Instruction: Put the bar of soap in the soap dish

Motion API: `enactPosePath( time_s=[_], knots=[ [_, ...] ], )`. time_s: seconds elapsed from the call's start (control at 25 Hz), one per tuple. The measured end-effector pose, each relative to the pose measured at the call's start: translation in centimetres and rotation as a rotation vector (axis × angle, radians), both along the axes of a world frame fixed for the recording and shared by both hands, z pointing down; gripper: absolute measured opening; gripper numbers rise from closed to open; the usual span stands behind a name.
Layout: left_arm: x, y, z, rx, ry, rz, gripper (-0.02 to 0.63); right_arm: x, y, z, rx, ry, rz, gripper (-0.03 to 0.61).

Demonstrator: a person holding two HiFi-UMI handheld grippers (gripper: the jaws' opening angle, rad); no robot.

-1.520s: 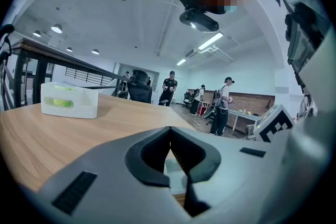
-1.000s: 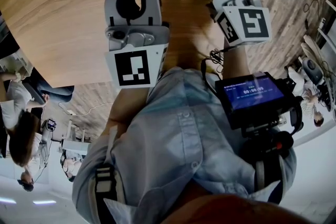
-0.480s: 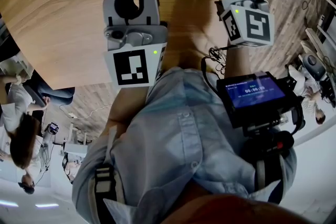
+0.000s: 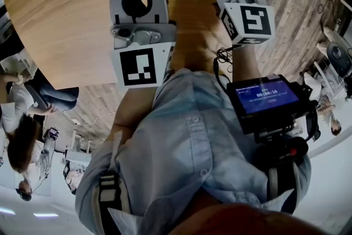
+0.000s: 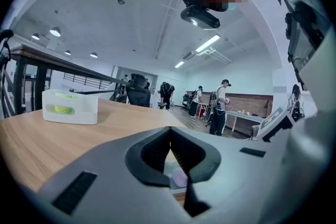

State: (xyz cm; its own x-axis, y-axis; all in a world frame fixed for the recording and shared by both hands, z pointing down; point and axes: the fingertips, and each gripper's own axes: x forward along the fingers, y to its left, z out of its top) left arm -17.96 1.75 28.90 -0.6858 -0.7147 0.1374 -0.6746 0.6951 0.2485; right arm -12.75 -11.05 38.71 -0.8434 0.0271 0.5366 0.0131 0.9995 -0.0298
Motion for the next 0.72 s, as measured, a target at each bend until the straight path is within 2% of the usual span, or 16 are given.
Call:
enactPosePath(
  time_s=[0.16, 0.28, 0.56, 0.64, 0.72],
  knots=[
    [-0.2, 0.1, 0.5, -0.007, -0.002, -0.003, 0.009, -0.3, 0.4, -0.4, -0.026, -0.018, -0.007, 0.026],
    [-0.6, -0.2, 0.5, -0.006, -0.02, -0.005, 0.009, -1.2, 0.9, -1.4, -0.046, -0.071, -0.022, 0.026],
    [-0.9, 0.5, 0.7, -0.054, -0.035, -0.026, 0.009, -2.3, 4.5, -3.1, -0.136, -0.144, -0.086, 0.008],
    [-0.8, 0.4, 1.7, -0.058, -0.007, -0.022, 0.009, -2.2, 5.1, -2.9, -0.147, -0.132, -0.095, 0.008],
    [-0.4, 0.0, 3.3, -0.059, 0.053, -0.005, 0.009, -1.6, 5.4, -2.4, -0.162, -0.09, -0.082, 0.008]
  ],
)
